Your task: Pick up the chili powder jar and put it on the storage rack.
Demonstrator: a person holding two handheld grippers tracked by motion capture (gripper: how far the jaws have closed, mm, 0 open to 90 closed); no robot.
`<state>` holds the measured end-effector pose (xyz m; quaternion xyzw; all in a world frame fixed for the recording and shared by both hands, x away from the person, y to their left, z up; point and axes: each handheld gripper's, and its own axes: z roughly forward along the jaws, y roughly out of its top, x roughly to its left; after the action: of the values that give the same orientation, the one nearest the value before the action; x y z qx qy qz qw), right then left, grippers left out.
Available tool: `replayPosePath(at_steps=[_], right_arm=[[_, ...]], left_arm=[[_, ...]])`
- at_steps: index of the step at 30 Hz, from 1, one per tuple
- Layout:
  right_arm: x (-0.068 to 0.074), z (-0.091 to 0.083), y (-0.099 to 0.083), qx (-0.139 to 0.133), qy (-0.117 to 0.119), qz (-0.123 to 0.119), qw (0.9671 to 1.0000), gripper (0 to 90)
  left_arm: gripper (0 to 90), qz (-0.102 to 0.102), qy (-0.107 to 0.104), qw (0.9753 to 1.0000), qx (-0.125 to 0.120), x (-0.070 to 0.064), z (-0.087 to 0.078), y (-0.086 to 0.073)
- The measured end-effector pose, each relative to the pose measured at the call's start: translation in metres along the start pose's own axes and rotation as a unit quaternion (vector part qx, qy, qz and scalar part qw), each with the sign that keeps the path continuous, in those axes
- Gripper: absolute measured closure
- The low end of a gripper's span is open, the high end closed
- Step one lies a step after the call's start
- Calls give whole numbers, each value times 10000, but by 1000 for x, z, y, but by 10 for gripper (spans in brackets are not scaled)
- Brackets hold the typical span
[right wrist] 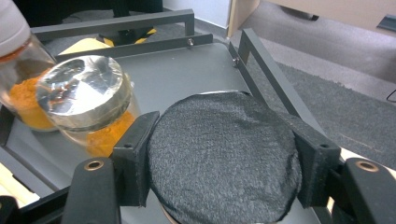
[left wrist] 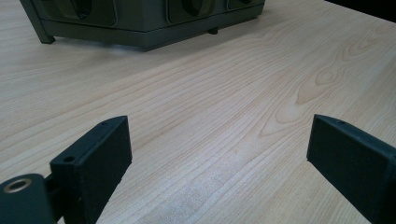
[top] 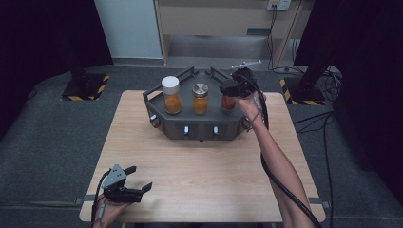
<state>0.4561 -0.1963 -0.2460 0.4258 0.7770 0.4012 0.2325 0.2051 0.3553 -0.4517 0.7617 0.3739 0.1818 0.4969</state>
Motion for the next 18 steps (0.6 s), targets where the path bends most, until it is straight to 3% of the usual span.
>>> replayPosePath(at_steps=[18], right_arm=[[-2, 15, -6, 173, 26, 47, 9998, 346]], left_arm=[[57, 4, 3, 10000, -2, 0, 0, 0]])
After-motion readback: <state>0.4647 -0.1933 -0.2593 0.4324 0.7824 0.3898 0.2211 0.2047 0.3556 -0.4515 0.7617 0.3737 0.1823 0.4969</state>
